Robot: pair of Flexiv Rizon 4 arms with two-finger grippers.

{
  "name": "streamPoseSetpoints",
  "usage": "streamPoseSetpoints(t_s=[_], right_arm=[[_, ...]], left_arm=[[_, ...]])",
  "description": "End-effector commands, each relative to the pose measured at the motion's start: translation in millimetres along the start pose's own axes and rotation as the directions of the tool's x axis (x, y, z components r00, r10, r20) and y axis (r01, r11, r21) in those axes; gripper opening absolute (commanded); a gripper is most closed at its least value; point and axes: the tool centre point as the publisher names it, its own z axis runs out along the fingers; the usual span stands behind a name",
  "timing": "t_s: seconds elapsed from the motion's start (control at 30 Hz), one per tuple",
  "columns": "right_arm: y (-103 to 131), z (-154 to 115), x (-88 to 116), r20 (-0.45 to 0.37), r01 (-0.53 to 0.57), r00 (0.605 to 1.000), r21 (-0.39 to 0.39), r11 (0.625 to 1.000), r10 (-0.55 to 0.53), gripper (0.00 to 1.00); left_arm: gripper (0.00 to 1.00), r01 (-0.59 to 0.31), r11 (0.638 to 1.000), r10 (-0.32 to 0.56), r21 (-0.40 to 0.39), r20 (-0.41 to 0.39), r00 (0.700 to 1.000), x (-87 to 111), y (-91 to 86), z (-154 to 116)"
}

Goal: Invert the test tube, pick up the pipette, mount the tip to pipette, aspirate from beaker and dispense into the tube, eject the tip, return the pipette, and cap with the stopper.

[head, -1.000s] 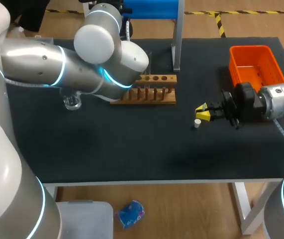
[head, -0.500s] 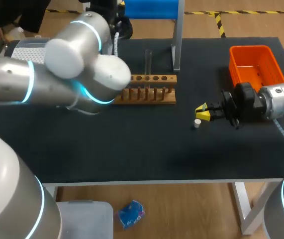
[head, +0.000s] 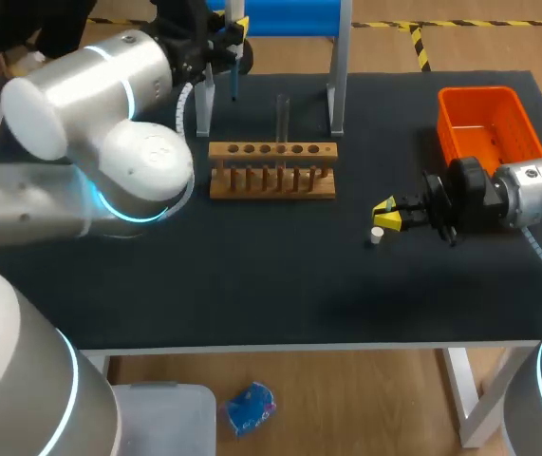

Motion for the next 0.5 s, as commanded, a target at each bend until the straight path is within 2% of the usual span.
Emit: streamPoseSetpoints(t_s=[0.03, 0.1, 0.17, 0.33, 0.5], right_arm=[[1, 0, 1, 0.001, 0.001, 1.0, 0.002, 1.0, -0.001, 0.0], [1, 0, 1, 0.001, 0.001, 1.0, 0.002, 1.0, -0.001, 0.0], [1, 0, 1, 0.001, 0.001, 1.0, 0.002, 1.0, -0.001, 0.0], [1, 0, 1, 0.001, 0.001, 1.0, 0.002, 1.0, -0.001, 0.0], [1, 0, 1, 0.001, 0.001, 1.0, 0.002, 1.0, -0.001, 0.0]], left_arm=[[0.0, 0.009, 1.0, -0.002, 0.022, -0.332, 0.943, 16.7, 1.4, -28], [0.0, -0.021, 1.0, 0.028, 0.023, -0.348, 0.937, 30.4, 1.2, -32], [0.0, -0.015, 0.999, 0.026, 0.033, -0.377, 0.926, 43.5, -0.3, -36], [0.0, -0.056, 0.998, 0.063, 0.03, -0.387, 0.92, 75.4, -4.8, -43], [0.0, -0.059, 0.998, 0.063, 0.024, -0.39, 0.918, 100.8, -8.4, -45]])
